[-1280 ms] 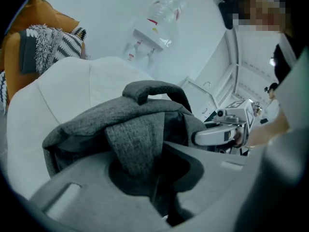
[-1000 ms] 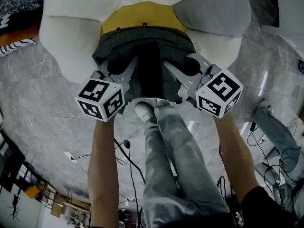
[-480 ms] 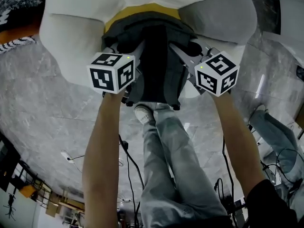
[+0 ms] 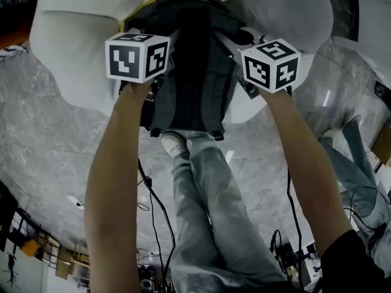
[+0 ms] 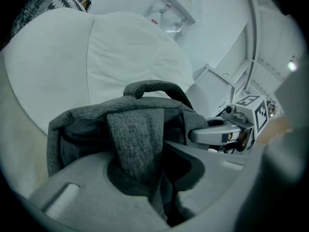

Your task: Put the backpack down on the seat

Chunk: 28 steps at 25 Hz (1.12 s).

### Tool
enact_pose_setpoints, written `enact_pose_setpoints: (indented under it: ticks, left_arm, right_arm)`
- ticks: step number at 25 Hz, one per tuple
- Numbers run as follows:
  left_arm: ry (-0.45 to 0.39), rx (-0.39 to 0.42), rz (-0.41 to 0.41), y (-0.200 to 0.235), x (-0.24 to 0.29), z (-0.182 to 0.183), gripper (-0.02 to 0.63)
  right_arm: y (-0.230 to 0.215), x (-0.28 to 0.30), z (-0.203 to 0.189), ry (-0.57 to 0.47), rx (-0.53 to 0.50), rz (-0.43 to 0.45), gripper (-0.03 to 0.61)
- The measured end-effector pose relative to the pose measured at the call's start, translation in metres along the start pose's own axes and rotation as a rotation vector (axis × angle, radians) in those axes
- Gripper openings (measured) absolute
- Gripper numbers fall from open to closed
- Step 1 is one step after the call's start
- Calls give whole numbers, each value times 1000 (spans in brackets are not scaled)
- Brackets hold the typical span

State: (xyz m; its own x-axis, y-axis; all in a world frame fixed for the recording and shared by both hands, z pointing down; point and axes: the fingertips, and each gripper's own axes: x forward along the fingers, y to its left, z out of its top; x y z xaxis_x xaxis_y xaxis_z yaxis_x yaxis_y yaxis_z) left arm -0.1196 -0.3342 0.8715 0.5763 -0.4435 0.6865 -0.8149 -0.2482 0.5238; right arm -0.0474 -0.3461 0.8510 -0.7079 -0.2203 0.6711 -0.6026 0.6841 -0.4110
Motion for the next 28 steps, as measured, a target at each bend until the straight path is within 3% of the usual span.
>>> enact_pose_setpoints:
  ticks: [6, 11, 17, 20, 21, 24, 28]
  left_arm:
    - [45, 9, 36, 18, 24, -10, 74]
    - [9, 4, 86, 32, 36, -24, 75]
    - [41, 70, 97, 40, 38, -38, 81]
    - [28, 41, 78, 35, 26, -41, 119]
    - [29, 32, 82, 35, 20, -43, 128]
    - [36, 64, 131, 43, 0, -50, 140]
    - [10, 35, 170, 48, -30, -56, 140]
  right_arm:
    - [-26, 24, -12, 13, 45, -76, 58]
    - [-46, 43, -29, -55, 226, -112, 77]
    - [-53, 58, -37, -66, 196, -167, 78]
    - [-51, 58, -35, -74, 250, -150, 85]
    - [-49, 56, -34, -93, 314, -126, 103]
    - [-43, 51, -29, -176, 536, -22, 255]
    - [-33, 34, -44, -168, 547, -24, 264]
